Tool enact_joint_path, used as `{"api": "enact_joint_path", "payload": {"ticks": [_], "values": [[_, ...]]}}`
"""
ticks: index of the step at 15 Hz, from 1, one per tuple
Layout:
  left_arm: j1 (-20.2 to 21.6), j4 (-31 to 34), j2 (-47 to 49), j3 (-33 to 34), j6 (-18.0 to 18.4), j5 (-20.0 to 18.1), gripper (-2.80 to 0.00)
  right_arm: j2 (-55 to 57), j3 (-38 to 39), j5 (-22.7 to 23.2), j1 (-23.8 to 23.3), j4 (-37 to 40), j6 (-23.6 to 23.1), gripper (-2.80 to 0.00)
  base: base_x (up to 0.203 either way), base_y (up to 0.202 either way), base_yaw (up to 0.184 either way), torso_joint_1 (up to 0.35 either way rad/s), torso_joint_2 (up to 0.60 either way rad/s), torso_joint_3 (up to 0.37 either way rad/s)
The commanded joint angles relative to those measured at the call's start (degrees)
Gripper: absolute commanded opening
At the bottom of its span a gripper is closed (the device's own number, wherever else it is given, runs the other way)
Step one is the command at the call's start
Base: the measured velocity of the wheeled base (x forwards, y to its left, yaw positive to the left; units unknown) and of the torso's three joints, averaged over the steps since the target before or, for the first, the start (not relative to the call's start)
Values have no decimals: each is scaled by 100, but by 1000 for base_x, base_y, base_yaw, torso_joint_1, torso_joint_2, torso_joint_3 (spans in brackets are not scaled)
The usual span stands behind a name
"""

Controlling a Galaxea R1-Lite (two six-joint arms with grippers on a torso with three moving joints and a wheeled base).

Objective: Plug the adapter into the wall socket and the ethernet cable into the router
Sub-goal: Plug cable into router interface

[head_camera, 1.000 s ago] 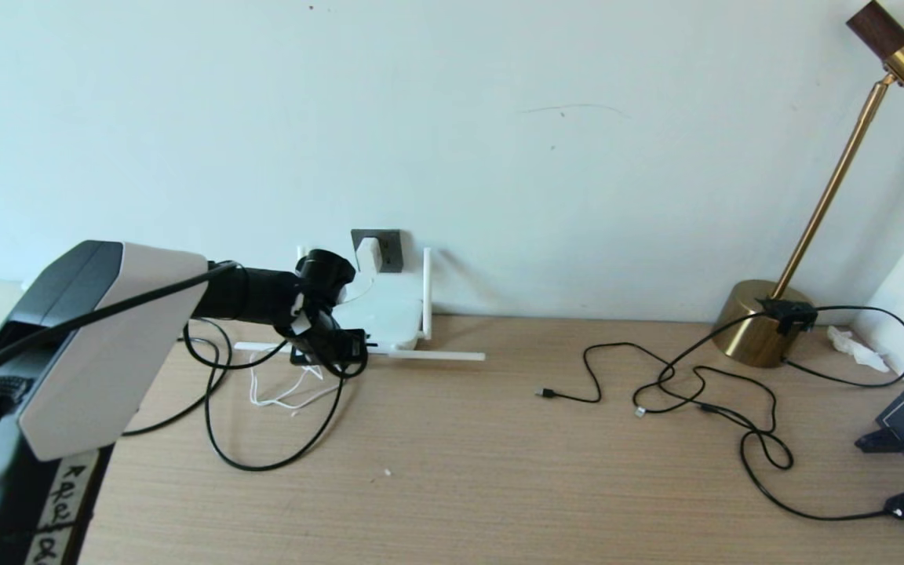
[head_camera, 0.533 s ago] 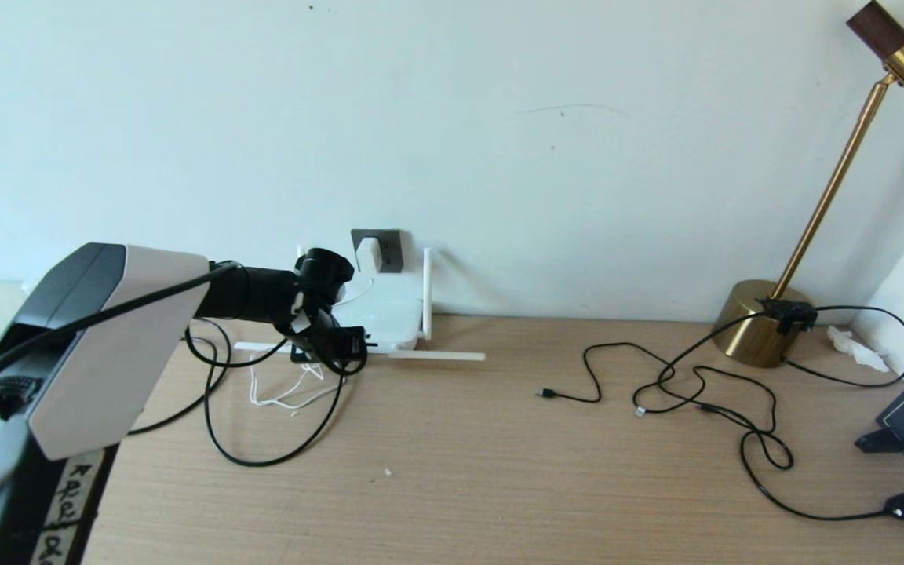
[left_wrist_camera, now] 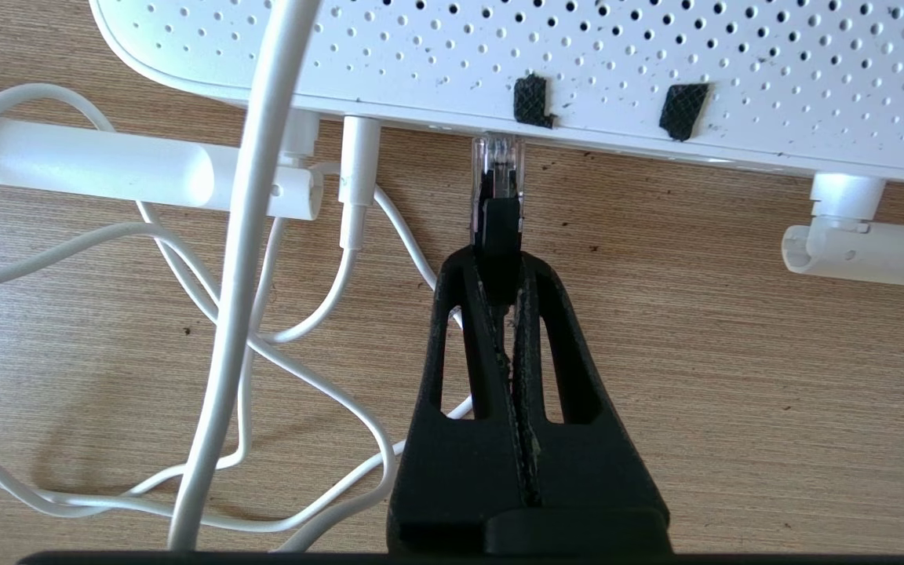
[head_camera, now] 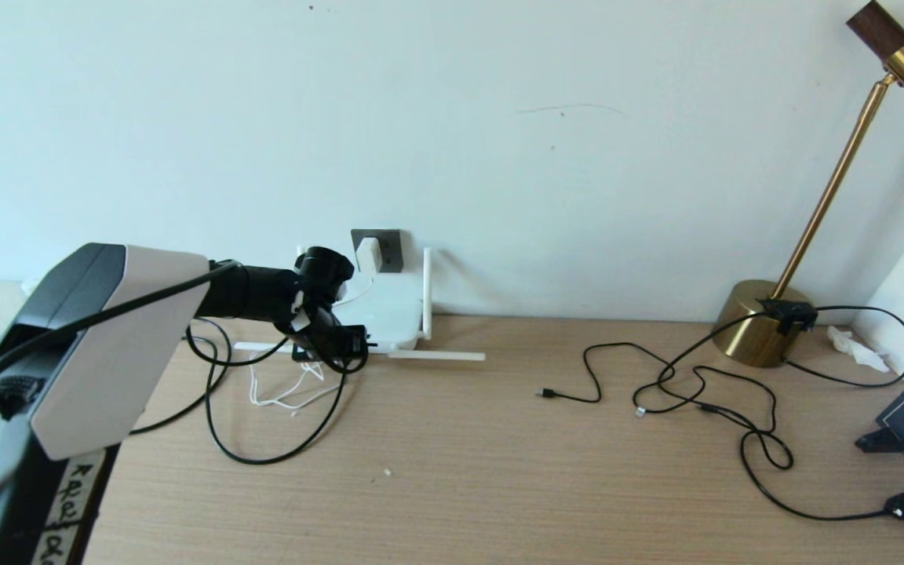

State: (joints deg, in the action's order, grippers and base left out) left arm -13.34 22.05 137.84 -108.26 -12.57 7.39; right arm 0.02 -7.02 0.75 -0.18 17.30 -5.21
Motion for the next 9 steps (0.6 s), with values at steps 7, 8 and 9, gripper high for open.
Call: {"api": "enact_joint_path", "payload": {"ticks": [7,8,9], "values": [[-20,10,-11,60,-18,-6,-280,6,-1,4,1,10,-7,0,0,0,0,0,0,0],[-20,10,-11,60,-18,0,-280,6,-1,4,1,10,-7,0,0,0,0,0,0,0],[-20,10,-11,60,-18,-9,-280,6,-1,4,1,10,-7,0,0,0,0,0,0,0]]}}
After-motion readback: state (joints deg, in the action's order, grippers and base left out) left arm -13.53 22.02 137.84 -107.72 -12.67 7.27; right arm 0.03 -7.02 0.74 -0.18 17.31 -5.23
